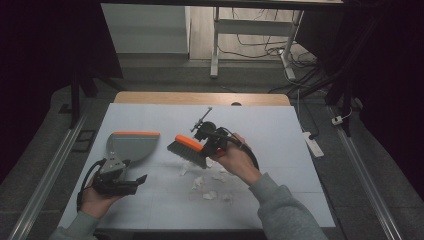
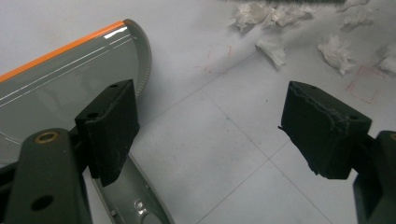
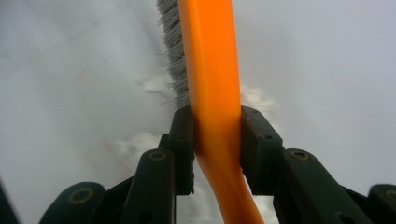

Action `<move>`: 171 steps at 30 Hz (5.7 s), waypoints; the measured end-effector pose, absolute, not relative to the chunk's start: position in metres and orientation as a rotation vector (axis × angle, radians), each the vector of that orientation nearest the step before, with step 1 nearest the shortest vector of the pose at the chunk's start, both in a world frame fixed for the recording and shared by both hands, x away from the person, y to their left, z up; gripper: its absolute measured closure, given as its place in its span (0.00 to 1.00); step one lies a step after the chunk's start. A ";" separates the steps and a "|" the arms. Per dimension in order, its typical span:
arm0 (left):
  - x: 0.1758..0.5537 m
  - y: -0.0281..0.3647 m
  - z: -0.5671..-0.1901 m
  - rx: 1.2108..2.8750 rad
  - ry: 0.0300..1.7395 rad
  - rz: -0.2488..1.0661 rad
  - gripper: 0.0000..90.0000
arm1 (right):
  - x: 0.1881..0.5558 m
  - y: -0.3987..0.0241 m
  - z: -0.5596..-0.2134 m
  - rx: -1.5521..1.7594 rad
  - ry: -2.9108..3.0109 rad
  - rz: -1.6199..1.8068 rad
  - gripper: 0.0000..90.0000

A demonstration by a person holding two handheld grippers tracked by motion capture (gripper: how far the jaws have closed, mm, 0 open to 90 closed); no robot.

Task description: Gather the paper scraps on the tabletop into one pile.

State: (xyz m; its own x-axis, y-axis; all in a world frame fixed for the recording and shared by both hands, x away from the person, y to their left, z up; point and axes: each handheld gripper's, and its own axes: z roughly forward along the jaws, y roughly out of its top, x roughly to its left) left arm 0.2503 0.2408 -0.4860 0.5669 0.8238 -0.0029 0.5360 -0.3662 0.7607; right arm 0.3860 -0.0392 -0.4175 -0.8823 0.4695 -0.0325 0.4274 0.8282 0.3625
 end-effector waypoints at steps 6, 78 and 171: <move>0.250 0.242 -0.486 2.058 1.082 0.495 0.22 | 0.380 -0.009 -0.440 0.797 2.925 0.469 0.75; 0.254 0.236 -0.489 2.079 1.072 0.485 0.22 | 0.325 -0.085 -0.447 0.585 3.059 0.398 0.76; 0.254 0.233 -0.491 2.083 1.062 0.480 0.22 | 0.390 -0.203 -0.414 1.430 2.594 0.556 0.77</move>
